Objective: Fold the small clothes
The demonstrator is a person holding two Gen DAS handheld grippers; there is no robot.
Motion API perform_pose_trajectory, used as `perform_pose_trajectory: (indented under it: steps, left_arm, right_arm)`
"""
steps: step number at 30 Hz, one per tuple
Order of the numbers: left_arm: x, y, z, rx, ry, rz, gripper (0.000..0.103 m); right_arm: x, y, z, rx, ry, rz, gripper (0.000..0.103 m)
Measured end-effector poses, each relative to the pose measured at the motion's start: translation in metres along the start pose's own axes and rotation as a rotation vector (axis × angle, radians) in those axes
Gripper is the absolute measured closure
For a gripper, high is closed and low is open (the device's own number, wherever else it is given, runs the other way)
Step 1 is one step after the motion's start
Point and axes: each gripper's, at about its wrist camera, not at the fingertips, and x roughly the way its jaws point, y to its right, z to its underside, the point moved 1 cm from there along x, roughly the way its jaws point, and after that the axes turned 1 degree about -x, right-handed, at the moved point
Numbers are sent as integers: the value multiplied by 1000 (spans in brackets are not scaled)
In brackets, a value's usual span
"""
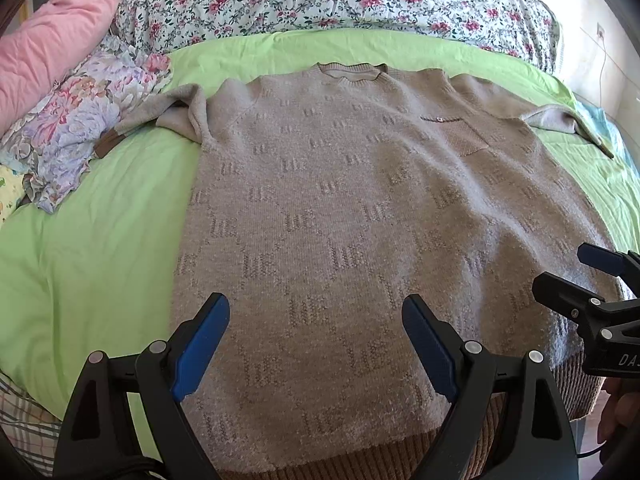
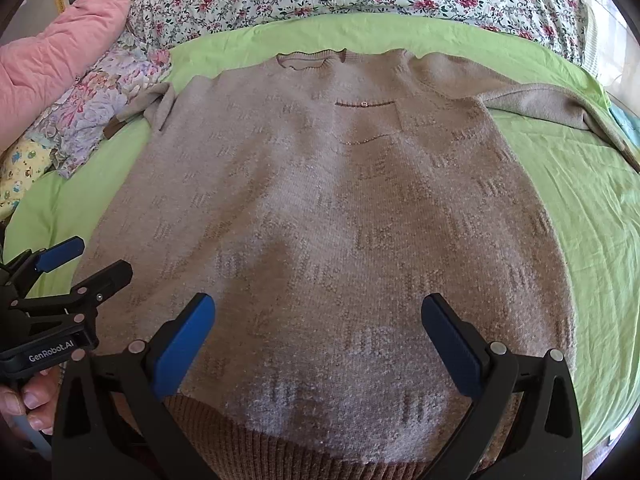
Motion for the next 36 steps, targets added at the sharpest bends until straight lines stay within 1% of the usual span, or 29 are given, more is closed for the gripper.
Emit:
perform_pose_trajectory:
  steps: [8,9,13,18,22,29,32,36]
  left_arm:
    - [0,-1,0,-2,-1,-2,14]
    - [0,-1,-1,-2,-2,-1,14]
    - [0,-1,-2,-2,1,-3,14]
    - [0,-1,-2,-3,1,-4,14]
    - [0,-1,-2,-4,1,-5,14]
    - [0,-2,-4,-5,5,-6,14]
    - [0,-2,-4,-3,13,-7,14]
    - [-1,-1,-4,-1,16,-11,14]
  right_arm:
    - [-4,4,0,-6,13,6,0]
    - [-4,4,1,8,-5,-5,0]
    - [-4,4,0,12,-12,-8,0]
    - [-5,5,0,4,3,-2,0]
    - [-6,5,-1,8,-6,-6,0]
    - [-10,3,-2,-5,19,10,0]
    - [-9,3,-2,14,-16,-11,0]
    - [-11,2,-2,14,-16,-8,0]
